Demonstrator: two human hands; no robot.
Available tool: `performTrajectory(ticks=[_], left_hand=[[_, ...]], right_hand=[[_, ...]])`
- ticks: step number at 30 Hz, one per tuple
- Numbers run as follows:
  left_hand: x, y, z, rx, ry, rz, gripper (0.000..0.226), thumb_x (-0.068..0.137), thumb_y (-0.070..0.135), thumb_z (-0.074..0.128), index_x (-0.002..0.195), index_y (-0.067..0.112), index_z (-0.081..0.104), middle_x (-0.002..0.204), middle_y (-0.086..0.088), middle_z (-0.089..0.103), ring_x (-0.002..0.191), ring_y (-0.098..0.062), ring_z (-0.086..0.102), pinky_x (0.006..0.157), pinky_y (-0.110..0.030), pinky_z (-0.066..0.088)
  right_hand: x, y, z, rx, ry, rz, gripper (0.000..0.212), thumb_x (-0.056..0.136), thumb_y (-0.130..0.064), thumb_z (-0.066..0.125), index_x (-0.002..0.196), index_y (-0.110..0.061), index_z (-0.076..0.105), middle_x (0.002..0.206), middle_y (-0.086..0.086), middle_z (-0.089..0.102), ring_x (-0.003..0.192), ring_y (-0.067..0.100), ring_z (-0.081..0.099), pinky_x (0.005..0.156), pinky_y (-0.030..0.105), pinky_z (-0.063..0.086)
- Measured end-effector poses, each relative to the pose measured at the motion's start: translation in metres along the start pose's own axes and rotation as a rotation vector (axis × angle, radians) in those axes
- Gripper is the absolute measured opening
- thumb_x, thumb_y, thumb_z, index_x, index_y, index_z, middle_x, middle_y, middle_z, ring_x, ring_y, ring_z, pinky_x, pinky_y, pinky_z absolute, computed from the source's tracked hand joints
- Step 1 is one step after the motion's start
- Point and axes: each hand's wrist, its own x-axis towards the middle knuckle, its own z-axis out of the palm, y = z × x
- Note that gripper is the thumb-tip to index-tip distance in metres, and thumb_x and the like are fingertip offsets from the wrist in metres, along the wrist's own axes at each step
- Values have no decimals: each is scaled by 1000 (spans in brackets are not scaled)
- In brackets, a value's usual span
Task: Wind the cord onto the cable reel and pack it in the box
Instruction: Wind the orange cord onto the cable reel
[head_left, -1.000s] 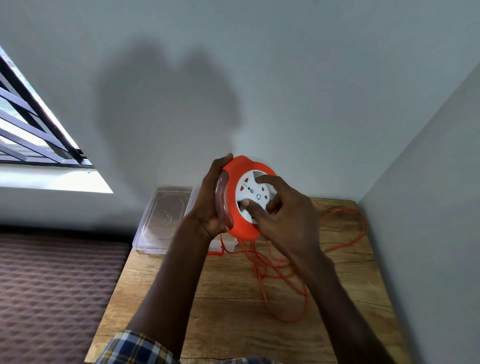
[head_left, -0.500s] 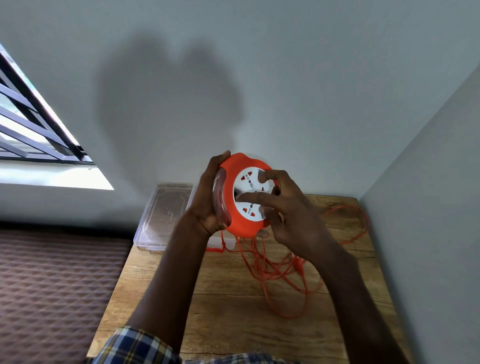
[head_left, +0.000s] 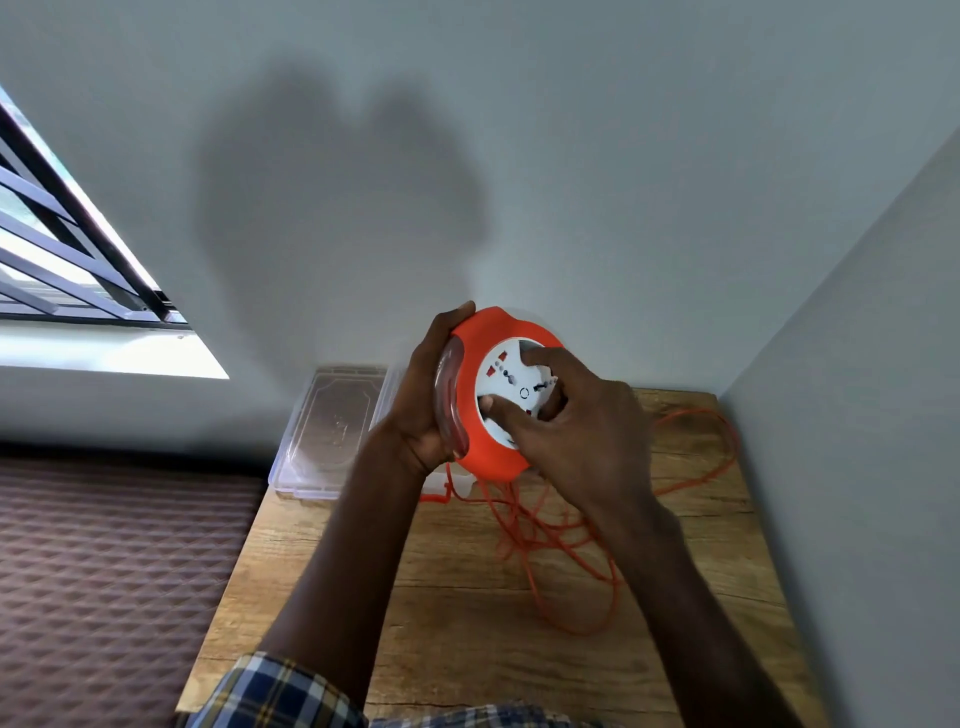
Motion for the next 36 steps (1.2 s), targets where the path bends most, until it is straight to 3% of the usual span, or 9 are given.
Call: performTrajectory(ticks=[3,7,11,16,21,24,28,32,36], left_hand=[[-1,3,2,-34,1,5,61,100,59,43,108,13,82,109,-13,78,98,-30,76,88,-43,62],[-4,12,-1,-75,3,39,67,103,61,36,106,13,82,108,-12,78,97,-29,76,85,-43,62],[-11,15,-3,-41,13,34,68,101,61,34,94,16,86,96,-9,80,84,-25,78,72,-38,65],[-10,12,-7,-24,32,21,65,106,58,35,100,16,84,101,-10,79,91,-27,76,79,-40,64],[-7,6,-9,-7,14,-18,59,105,59,41,109,15,80,107,-11,77,98,-29,73,91,-44,58],[-4,6,-9,-5,22,-28,61,105,60,40,104,16,82,103,-10,78,94,-27,75,85,-42,62],[-3,6,-9,19,23,-40,60,104,62,42,113,15,79,110,-12,76,100,-30,73,90,-45,59],[-3,4,-2,10,11,-23,55,104,56,46,108,14,80,107,-11,77,101,-29,72,96,-45,55],[-1,1,0,-6,10,-21,55,102,57,48,111,13,79,110,-12,76,102,-29,72,94,-44,58]], right_hand=[[-1,1,-1,-16,21,-87,59,87,-65,65,139,-38,57,104,-10,76,86,-2,66,69,14,50],[-2,11,1,45,73,-186,42,94,-38,69,135,-33,62,113,-2,58,98,9,59,70,27,59],[9,22,-7,14,-162,-397,51,93,-10,69,132,-43,64,144,-2,44,125,17,45,83,28,53],[11,23,-8,2,-254,-480,59,87,-5,72,125,-48,66,153,-7,39,127,17,42,85,37,57],[11,24,-7,24,-234,-467,53,86,-5,73,122,-44,70,147,-5,44,124,17,44,83,26,52],[9,26,-6,-30,-203,-448,59,86,-1,68,124,-46,69,148,-10,50,113,17,47,78,30,50],[5,23,-5,-95,-143,-385,57,85,-14,72,125,-53,65,140,-15,58,110,13,55,73,26,49],[0,3,-4,63,-30,-20,57,75,-66,75,128,-49,62,91,-19,73,84,0,68,69,24,57],[-3,-4,1,-39,55,32,61,82,-73,65,130,-35,64,90,-8,79,81,9,73,72,30,60]])
